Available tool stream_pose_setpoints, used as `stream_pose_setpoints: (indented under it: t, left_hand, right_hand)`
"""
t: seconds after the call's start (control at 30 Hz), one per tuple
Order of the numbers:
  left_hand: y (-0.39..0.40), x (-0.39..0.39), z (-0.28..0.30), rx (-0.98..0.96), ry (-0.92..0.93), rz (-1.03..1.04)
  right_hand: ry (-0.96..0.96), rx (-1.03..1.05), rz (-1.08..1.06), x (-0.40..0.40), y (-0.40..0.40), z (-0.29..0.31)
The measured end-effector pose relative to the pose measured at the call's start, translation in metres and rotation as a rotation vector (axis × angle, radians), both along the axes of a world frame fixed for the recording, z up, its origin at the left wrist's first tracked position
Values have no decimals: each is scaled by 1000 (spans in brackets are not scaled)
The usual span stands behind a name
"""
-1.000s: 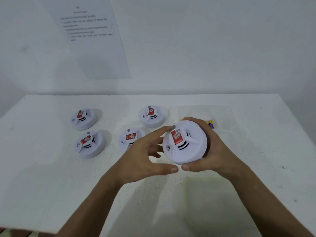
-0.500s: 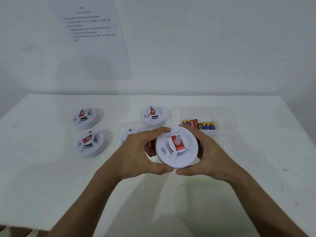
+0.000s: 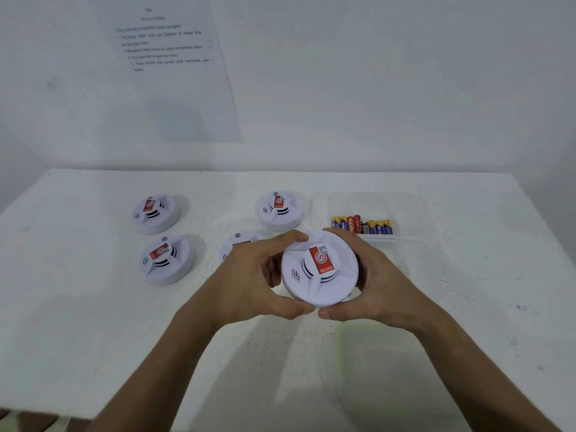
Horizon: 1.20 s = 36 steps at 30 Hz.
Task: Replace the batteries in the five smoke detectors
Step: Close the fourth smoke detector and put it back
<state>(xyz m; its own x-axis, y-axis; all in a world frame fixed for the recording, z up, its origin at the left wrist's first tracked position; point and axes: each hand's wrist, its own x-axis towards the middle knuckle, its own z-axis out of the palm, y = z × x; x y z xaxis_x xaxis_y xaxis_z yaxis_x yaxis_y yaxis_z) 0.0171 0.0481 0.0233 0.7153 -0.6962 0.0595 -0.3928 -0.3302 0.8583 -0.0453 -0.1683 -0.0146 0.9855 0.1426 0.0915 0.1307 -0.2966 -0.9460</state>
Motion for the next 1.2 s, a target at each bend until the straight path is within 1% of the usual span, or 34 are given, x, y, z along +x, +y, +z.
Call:
stream_pose_setpoints:
  t: [0.57, 1.2]
  left_hand:
    - [0, 3, -5, 9, -53, 3]
    - [3, 7, -13, 19, -53, 19]
  right_hand:
    - [8, -14, -5, 0, 1, 2]
    - [-14, -47, -19, 1, 1, 4]
